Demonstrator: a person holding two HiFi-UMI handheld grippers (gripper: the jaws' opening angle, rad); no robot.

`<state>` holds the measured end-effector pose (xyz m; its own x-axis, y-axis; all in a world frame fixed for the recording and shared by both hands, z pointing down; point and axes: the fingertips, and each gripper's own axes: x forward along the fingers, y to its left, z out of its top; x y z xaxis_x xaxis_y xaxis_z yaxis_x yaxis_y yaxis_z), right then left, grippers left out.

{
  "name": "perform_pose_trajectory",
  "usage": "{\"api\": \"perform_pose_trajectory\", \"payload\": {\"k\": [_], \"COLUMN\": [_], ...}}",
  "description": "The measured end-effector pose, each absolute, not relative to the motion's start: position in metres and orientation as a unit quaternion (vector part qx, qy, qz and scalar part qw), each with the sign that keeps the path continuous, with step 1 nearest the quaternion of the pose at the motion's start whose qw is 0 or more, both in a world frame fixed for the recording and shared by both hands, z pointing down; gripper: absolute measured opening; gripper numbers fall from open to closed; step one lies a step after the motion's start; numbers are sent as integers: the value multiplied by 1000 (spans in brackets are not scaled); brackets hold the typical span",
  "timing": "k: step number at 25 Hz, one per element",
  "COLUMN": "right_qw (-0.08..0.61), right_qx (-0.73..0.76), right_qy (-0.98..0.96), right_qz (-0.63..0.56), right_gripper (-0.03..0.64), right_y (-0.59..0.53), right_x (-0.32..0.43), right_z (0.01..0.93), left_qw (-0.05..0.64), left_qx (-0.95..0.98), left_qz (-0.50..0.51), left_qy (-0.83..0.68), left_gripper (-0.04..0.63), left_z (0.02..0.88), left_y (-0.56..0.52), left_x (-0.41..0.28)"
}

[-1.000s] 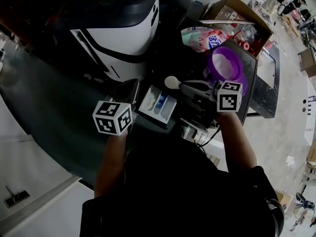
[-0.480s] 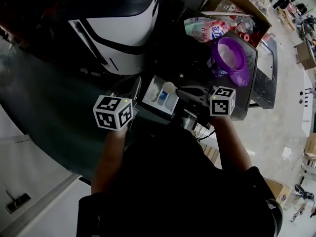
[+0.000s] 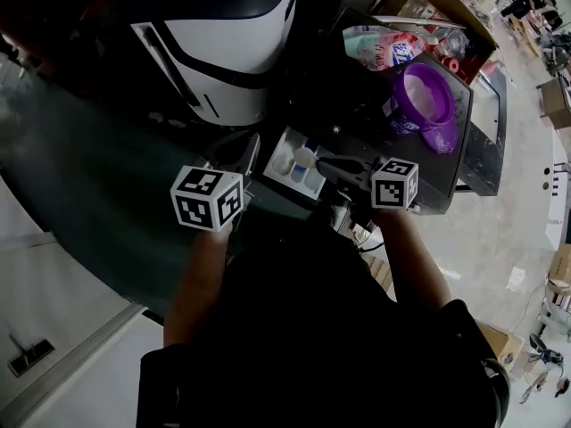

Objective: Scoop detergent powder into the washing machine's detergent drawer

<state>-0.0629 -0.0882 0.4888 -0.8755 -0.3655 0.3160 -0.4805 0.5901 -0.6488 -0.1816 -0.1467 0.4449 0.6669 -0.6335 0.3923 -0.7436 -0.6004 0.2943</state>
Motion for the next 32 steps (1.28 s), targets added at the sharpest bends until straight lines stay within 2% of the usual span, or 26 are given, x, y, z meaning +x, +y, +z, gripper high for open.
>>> {"api": "perform_pose_trajectory", "payload": {"k": [5,14,20,32], "right_qw": [90,170,198,285], "right_qx": [243,257,260,269], "right_qy": [-881,-878,-872,-870], "right_qz": [395,367,364,297], "right_gripper": [21,21,21,21], "right_y": [-90,-92,-96,-101], "right_x": [-74,-90,-97,-104], "right_z": [506,539,562,587], "left_qw": [229,244,252,264], "left_qx": [882,878,870,865], "left_qz": [122,118,115,113], "left_qy": [-392,-394,-407,-412], "left_gripper": [8,9,9,8], "left_z": [452,464,469,477], "left_y": [-144,-139,-138,-137], "left_x": [-188,-195,-214,-232]}}
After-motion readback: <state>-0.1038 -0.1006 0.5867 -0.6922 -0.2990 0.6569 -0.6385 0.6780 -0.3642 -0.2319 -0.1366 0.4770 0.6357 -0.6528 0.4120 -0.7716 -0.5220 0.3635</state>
